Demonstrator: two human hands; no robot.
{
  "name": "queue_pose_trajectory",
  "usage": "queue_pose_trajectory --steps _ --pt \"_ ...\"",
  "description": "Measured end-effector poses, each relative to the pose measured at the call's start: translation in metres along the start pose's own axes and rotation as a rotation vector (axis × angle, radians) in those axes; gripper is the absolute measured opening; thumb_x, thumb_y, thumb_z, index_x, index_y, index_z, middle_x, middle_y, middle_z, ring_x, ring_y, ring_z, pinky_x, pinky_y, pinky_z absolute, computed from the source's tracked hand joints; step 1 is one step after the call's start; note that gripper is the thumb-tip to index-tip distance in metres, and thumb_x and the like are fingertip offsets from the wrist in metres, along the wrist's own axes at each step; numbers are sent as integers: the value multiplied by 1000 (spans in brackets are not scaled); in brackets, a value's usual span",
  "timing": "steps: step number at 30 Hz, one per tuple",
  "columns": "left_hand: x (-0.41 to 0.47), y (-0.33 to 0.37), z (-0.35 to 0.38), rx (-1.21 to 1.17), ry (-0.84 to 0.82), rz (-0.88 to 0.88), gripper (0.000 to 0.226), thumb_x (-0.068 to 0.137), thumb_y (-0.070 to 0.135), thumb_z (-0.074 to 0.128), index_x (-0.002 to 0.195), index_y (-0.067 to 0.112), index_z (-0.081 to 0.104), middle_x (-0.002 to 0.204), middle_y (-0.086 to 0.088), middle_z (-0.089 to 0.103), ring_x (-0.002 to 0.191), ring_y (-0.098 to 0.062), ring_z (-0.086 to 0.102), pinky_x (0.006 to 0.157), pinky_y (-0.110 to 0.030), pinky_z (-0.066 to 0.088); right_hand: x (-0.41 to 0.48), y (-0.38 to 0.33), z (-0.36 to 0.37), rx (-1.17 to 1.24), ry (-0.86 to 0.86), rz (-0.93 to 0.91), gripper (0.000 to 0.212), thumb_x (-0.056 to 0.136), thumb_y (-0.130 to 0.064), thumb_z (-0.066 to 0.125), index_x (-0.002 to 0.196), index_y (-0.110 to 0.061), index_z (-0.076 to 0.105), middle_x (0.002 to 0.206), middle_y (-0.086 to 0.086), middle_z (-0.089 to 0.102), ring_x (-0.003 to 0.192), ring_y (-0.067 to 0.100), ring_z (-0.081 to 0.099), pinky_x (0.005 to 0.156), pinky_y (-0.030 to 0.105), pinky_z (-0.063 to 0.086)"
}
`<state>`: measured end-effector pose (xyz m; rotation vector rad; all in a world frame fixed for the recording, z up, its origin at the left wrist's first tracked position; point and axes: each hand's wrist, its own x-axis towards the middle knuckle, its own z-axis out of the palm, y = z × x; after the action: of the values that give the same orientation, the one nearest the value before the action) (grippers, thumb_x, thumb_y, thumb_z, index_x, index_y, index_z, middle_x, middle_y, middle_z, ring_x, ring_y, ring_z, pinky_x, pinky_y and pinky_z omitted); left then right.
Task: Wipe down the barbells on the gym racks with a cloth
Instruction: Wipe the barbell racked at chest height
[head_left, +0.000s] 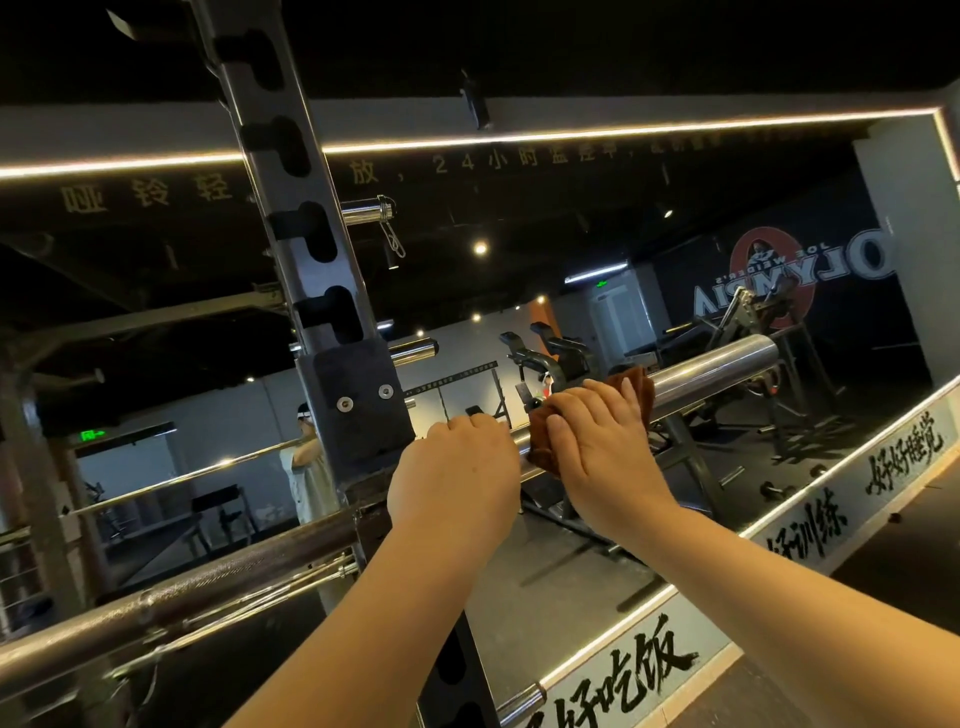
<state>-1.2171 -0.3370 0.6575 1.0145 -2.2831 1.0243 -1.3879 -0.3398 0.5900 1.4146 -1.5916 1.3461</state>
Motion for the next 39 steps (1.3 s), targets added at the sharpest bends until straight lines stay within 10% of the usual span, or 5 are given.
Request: queue_pose_trajectory --steps 14,20,28,36,39 --pt "-1 0 -1 -1 2 11 31 104 25 48 132 10 47 116 -8 59 93 -19 57 77 -30 46 -2 7 -12 -6 -101 -19 54 105 -49 17 134 -24 54 134 -7 54 139 15 36 122 27 -8" --pt "-2 0 -1 12 -13 15 33 103 23 50 133 8 47 119 -10 60 102 -22 62 82 -32 49 20 27 -24 -213 -168 -89 39 105 -40 32 125 -20 60 122 -1 63 125 24 52 121 44 18" --pt "1 -1 5 39 -7 36 31 104 24 49 132 11 49 116 -8 59 99 -22 61 79 -32 49 0 18 -7 -40 -77 9 50 105 -48 18 133 -25 52 134 -6 53 140 17 34 123 31 -6" --pt "-1 -3 5 20 -3 40 34 102 23 53 134 10 48 119 -9 59 103 -23 62 82 -33 51 23 38 -24 -280 -195 -117 30 103 -35 47 126 -20 60 121 1 63 122 27 53 118 48 26" --pt "-1 -3 6 34 -4 30 32 102 21 53 132 9 49 115 -10 60 100 -24 61 80 -34 52 16 25 -18 -143 -121 16 40 105 -43 27 122 -24 58 119 -6 60 126 20 47 124 43 14"
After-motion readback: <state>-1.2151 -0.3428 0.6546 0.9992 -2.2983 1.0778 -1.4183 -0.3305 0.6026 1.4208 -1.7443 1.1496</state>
